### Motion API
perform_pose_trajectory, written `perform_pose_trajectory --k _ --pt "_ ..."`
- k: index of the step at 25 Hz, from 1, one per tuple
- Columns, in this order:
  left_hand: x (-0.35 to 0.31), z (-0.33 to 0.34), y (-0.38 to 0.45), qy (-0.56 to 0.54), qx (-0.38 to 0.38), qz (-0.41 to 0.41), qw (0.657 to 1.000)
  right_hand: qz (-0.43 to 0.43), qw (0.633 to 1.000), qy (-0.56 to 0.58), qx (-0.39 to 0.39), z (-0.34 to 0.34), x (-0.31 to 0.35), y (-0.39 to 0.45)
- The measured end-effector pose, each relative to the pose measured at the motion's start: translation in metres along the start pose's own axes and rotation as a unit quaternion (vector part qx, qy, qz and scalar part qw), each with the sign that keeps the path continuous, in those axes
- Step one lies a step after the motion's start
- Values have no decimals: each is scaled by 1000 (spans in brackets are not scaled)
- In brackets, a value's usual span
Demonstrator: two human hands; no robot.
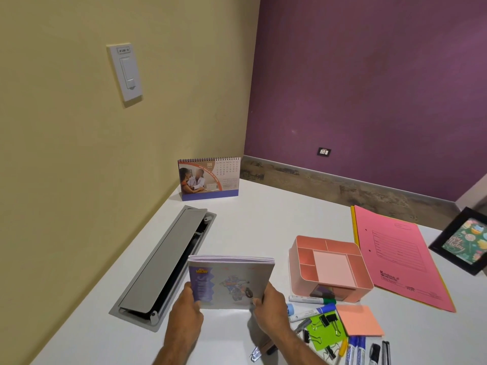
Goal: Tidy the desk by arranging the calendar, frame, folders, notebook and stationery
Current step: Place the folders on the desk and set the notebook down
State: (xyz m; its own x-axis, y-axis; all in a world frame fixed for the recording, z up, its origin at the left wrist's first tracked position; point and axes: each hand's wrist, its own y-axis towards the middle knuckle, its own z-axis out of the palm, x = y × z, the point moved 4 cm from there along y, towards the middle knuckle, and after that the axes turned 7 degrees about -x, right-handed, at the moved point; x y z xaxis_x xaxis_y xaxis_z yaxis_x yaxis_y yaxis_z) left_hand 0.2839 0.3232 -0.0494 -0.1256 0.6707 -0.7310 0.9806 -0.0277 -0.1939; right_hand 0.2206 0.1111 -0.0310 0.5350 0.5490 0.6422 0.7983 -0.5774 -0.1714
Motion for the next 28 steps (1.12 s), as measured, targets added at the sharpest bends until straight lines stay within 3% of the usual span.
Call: perform_pose_trajectory --k 7,12,17,21,28 --pt "-48 -14 30 15 -21 47 999 8 999 36 -17 -20 10 27" --pt "-126 -15 90 -41 -5 88 995 33 992 118 -39 -66 35 89" --pt "-183 7 153 -41 7 90 995 75 990 104 -56 -96 49 160" --pt "-198 34 200 -10 13 66 998 135 985 102 -45 -91 41 215" --pt "-190 85 257 10 35 27 999 159 986 42 -19 -64 25 281"
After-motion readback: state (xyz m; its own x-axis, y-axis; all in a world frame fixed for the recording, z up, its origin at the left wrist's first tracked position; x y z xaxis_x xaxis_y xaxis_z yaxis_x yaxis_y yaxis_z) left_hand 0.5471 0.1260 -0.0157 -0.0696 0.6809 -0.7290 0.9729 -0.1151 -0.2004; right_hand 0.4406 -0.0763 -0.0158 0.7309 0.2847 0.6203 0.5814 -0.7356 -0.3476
